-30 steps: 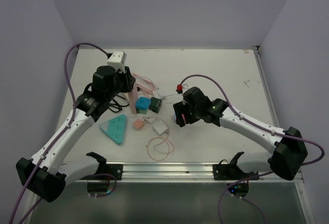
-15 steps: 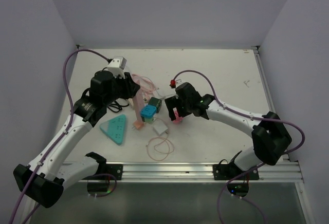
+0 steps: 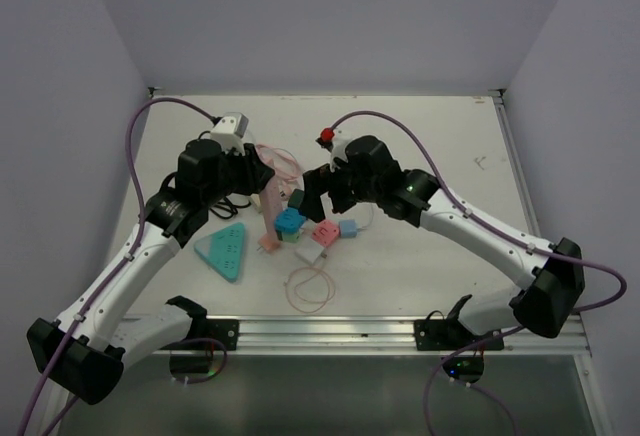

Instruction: Pull the plug off the socket

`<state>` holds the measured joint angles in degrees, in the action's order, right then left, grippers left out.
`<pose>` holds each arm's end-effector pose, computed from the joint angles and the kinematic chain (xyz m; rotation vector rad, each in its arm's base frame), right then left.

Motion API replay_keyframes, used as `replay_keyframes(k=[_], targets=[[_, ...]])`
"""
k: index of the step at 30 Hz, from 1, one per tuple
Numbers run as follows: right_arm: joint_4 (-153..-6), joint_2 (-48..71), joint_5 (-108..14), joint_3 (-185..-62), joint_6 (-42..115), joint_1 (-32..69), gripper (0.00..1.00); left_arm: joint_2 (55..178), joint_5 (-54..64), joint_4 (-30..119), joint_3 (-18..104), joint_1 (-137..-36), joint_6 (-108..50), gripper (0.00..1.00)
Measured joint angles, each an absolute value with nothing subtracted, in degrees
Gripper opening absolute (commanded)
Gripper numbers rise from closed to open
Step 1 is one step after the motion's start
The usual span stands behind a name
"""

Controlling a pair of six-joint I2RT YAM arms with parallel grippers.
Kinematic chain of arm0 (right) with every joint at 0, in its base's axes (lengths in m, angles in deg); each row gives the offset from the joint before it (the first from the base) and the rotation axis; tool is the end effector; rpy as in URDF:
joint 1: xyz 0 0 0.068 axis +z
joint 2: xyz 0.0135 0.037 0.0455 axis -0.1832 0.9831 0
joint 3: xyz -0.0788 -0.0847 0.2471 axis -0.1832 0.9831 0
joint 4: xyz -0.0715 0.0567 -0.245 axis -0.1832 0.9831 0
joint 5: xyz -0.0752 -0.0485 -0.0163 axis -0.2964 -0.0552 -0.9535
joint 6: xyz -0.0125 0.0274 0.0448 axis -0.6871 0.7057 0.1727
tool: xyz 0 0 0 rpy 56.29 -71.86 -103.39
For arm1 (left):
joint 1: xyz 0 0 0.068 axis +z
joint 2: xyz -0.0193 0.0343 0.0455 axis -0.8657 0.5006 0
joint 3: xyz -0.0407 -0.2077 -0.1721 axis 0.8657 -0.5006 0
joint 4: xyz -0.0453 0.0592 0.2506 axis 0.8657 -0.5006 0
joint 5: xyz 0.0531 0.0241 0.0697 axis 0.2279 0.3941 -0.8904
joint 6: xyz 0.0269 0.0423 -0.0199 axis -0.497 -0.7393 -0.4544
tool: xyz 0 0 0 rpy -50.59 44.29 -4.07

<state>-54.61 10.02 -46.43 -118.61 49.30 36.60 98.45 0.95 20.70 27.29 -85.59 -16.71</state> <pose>0.2089 0.2331 0.3327 -0.6331 2.1941 0.8056 0.2027 -0.1001 0.3472 0.0903 2.0307 -0.6255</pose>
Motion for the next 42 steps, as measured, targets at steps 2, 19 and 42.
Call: replay_keyframes(k=[2,19,42], targets=[[-54.61,10.96,-45.60,-120.40,49.61,37.67,0.99,98.53,1.06,20.72,27.29,-85.59,-16.71,0.00],[-49.46,26.45,-43.61,-130.19,48.65,43.81,0.81,98.75,1.11,20.67,27.31,-85.59,-16.75,0.00],[-48.23,21.60,-44.96,-127.00,44.23,43.77,0.00,98.18,-4.88,20.63,27.36,-86.81,-18.50,0.00]])
